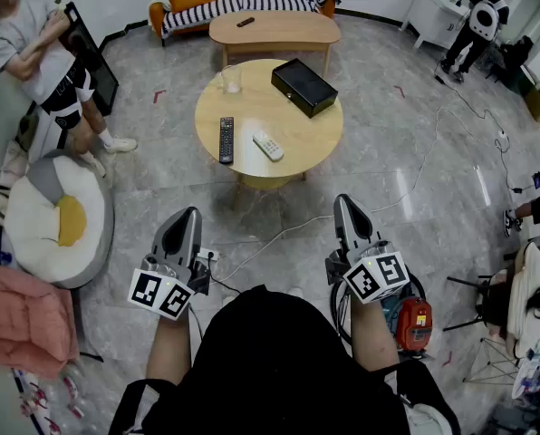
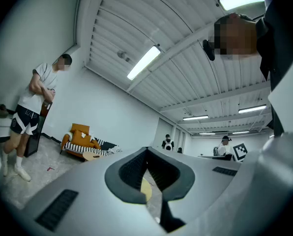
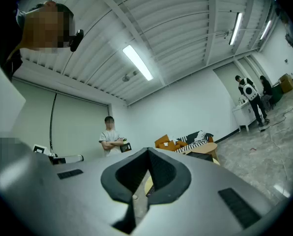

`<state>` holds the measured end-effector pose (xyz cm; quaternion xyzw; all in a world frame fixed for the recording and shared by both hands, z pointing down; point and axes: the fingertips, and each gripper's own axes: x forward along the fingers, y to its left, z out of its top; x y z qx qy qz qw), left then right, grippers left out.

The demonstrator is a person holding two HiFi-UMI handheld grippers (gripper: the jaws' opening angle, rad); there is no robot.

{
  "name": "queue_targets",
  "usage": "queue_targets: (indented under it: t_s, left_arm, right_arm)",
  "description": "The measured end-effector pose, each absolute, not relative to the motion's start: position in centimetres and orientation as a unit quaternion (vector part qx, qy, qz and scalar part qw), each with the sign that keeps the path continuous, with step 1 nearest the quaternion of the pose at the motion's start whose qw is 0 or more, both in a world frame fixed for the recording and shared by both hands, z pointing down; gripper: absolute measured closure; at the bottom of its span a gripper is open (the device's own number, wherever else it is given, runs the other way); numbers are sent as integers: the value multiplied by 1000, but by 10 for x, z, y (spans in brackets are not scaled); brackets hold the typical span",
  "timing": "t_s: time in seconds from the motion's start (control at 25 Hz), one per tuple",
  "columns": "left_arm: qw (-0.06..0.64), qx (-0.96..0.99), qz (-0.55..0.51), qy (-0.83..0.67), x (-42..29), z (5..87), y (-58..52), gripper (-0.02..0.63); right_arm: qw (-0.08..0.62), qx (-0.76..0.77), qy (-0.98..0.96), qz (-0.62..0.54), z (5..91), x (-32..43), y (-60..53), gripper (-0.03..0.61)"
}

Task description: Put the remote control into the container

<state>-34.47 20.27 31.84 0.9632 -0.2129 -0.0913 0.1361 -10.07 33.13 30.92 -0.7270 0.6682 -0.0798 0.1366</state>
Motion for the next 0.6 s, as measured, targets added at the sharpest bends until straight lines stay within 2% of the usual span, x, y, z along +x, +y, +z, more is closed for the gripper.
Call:
queue_targets:
  t_s: [0.6]
  left_arm:
    - [138,965,-88,-206,-327,321,207,606]
  right_arm:
    - [142,-733,660,-81,316,-84,345,571]
